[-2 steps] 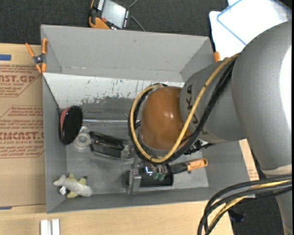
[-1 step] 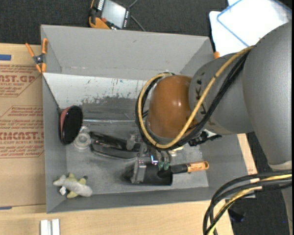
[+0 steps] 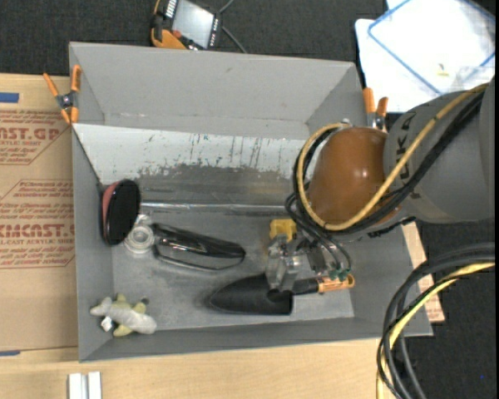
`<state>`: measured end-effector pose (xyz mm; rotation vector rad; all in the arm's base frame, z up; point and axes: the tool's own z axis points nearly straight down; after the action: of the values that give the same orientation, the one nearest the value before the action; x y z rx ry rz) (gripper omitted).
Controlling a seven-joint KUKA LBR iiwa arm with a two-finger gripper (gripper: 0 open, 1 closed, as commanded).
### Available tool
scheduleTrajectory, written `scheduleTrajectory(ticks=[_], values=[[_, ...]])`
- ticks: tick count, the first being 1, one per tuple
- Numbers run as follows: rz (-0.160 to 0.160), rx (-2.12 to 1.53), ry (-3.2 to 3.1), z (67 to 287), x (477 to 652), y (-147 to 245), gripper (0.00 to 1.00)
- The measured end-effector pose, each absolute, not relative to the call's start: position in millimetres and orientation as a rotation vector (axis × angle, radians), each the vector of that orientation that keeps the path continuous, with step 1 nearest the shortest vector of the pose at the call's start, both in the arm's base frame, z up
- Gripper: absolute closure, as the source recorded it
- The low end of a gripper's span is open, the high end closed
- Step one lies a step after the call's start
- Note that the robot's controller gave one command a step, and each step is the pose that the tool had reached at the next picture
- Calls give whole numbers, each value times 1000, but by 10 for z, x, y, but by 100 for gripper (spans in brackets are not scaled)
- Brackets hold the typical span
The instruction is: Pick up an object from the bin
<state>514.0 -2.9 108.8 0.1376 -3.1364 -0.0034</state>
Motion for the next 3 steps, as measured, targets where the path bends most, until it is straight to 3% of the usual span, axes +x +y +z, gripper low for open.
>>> scheduleTrajectory(ticks=[1,2,3], values=[[-4,139,-3136,1088,5140,-26,0],[-4,139,-3137,1087,5140,-24,0],[-7,80,-3136,846,5025,39,0]])
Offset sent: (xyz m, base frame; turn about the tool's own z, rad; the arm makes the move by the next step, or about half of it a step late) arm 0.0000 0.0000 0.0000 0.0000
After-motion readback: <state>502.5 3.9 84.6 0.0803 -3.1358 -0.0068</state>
